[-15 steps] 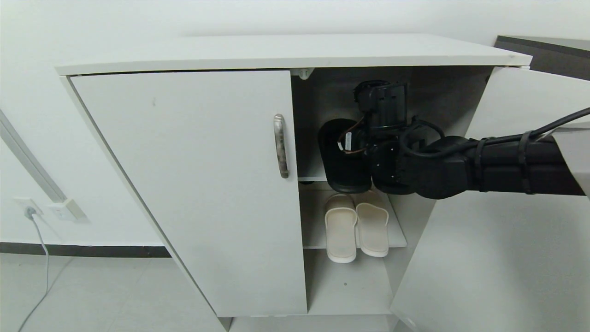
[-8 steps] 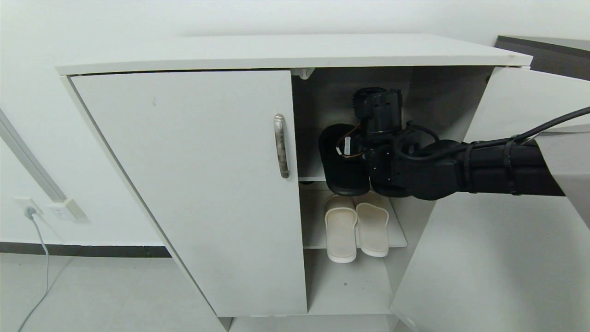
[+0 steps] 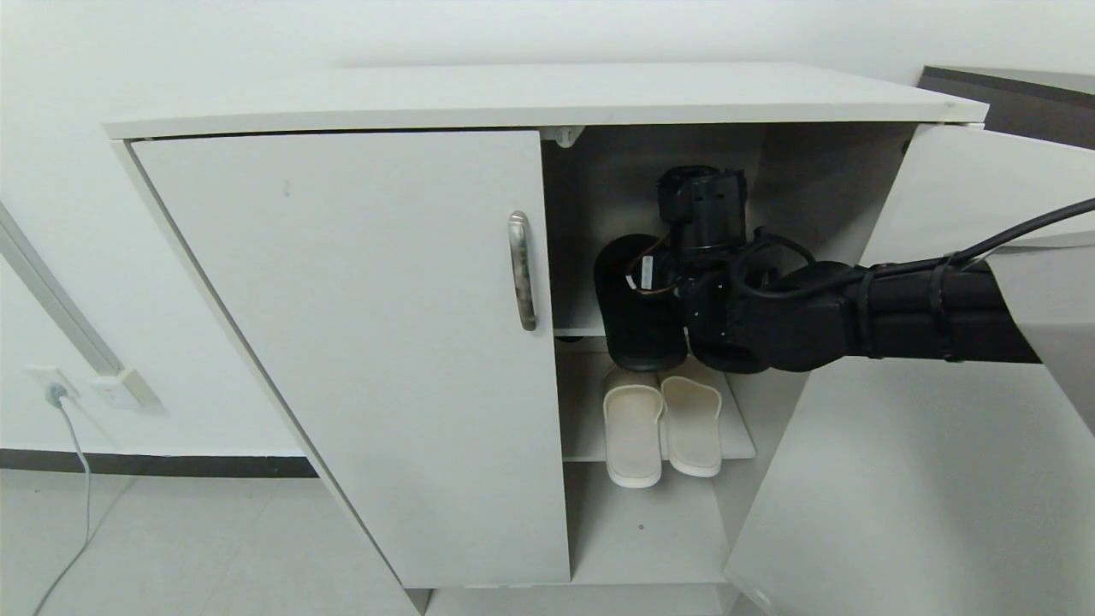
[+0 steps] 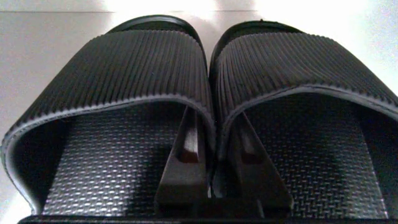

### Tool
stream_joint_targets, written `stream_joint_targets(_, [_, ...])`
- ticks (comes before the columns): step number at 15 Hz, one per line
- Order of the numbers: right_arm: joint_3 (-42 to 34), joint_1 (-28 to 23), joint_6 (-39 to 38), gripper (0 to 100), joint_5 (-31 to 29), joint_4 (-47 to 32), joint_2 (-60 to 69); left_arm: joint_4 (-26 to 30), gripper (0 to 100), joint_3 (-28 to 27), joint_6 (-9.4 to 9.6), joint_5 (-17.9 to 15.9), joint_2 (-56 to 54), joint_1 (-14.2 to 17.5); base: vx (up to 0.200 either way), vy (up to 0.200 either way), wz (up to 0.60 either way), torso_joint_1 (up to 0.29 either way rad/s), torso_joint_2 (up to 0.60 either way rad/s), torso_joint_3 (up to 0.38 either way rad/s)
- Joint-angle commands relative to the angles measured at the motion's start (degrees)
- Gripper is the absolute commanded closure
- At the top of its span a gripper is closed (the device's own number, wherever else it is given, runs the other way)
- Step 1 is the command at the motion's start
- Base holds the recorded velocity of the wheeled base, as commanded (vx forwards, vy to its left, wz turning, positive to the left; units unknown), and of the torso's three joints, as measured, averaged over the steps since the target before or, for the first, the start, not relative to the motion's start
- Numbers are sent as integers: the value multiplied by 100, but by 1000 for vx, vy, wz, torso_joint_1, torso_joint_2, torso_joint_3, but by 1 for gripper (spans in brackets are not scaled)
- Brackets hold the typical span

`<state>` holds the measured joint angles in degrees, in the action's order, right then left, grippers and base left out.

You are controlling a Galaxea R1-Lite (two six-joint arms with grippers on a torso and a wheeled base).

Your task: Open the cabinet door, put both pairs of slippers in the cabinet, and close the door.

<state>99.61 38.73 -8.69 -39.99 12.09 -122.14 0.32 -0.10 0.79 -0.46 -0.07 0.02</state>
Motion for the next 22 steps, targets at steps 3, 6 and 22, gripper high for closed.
stream_joint_targets(3, [-126, 21, -1, 0, -9, -23, 85, 3, 100, 1, 0, -6, 7, 6, 0, 0, 0, 0, 0, 0])
stream_joint_targets(6, [-557, 179, -1, 0, -18, -14, 507, -5, 100, 1, 0, -6, 7, 6, 0, 0, 0, 0, 0, 0])
stream_joint_targets(22, [-4459, 1761, -405, 100, 580, 1032, 3073, 3, 100, 1, 0, -6, 7, 6, 0, 0, 0, 0, 0, 0])
